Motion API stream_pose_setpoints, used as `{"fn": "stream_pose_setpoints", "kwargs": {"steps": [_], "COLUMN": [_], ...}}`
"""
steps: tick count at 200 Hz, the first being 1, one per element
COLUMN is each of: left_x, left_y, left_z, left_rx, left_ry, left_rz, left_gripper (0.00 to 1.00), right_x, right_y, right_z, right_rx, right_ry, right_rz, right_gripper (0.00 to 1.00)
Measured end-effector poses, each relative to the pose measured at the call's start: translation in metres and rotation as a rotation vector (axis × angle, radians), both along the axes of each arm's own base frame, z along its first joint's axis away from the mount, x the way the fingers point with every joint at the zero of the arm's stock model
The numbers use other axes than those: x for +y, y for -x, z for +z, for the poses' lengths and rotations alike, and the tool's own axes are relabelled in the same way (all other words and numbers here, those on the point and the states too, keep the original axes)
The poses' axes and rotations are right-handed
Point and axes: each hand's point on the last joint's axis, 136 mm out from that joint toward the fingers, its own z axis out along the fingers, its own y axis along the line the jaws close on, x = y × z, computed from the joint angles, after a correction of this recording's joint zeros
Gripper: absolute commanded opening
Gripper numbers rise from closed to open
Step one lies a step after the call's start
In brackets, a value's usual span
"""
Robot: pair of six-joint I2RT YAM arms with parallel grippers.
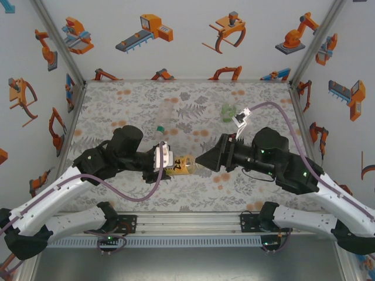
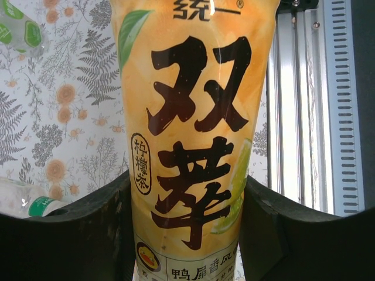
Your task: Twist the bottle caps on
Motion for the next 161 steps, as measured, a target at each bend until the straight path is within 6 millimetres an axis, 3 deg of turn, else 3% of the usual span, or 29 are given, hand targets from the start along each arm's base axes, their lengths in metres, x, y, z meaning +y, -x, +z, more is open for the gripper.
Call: {"fn": "stream_pose_setpoints", "kwargs": {"steps": [40,87,122,161], "left_x": [0.000,0.001,0.000,0.000], "left_y": [0.001,0.004,0.005,0.008], "left_z": [0.000,0.003,0.003,0.004], "left_rx": [0.003,0.007,0.015,0.022], "left_ry": [0.002,0.011,0.015,0.020], "left_rz": [-0.005,-0.010,-0.018,-0.028], "left_gripper": [0.00,0.00,0.00,0.00], "right_x": [0.008,0.013,0.017,0.020], "right_y": [0.022,0.060,0.061,0.059], "right_z": [0.020,0.005,-0.001,-0.016], "right_rx": [-0.452,-0.893,-1.059,-1.110], "right_ry": [0.153,0.268,0.311,0.334], "right_rz": [0.261,0.614,0.679,0.700], "right_gripper": [0.59,0.54,0.49,0.45]}}
